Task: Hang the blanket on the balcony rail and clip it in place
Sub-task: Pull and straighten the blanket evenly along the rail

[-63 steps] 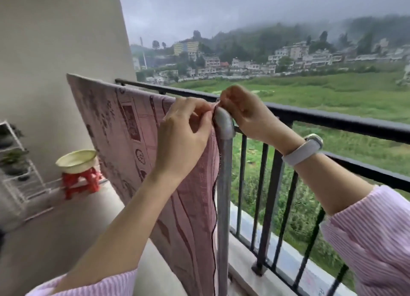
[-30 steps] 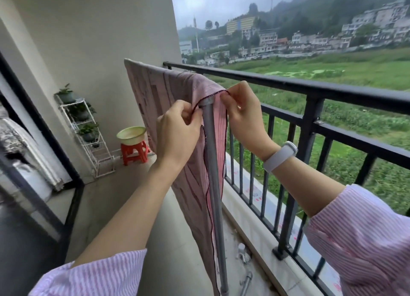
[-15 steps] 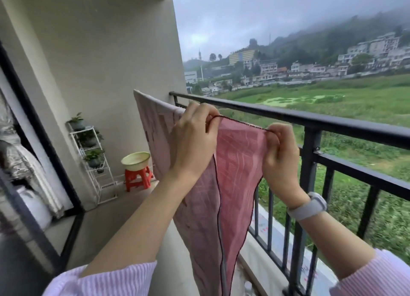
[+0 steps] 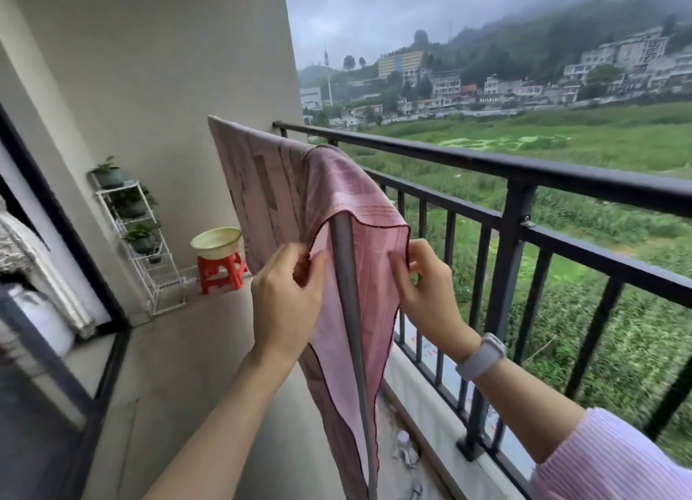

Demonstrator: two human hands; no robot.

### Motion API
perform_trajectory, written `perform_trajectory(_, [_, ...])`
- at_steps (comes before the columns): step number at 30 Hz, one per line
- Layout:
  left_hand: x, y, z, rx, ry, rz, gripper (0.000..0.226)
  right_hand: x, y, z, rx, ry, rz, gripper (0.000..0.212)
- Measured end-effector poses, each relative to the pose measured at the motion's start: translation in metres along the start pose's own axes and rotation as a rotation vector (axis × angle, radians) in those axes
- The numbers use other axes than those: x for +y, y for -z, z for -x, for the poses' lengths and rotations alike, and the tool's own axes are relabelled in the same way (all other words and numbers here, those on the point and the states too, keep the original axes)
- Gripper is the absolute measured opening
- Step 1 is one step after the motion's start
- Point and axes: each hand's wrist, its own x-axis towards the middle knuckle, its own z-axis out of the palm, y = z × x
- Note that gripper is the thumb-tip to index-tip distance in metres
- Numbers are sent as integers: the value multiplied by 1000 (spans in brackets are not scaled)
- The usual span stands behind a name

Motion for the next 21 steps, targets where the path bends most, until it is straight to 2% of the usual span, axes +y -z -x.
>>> perform_trajectory(3, [8,7,-4,99,-88,57,26,0,15,-3,168,15,-36,6])
perform_trajectory(5, [16,7,-5,90,-206,73,22,4,21,-1,233,2,-11,7])
perform_trajectory(7, [14,4,-3,-71,-255,54,21,6,20,3,148,15,41,13])
perform_trajectory(9, [2,2,-2,-275,-187,51,26,6,18,7,-16,55,57,16])
perform_trajectory(10, [-4,3,-3,-324,-154,82,28,3,17,7,-85,73,37,20])
perform_trajectory(12, [-12,8,-12,-289,-135,161,27,-8,18,1,-163,115,-43,39])
perform_trajectory(15, [-15,11,-42,-227,-149,189,38,-31,16,-19,-166,171,-81,51])
perform_trajectory(18, [-14,7,-72,-340,-156,275,43,-49,6,-40,-242,277,63,60])
perform_trajectory(21, [-16,-1,-84,-375,-188,261,45,-49,-2,-47,-300,353,253,63])
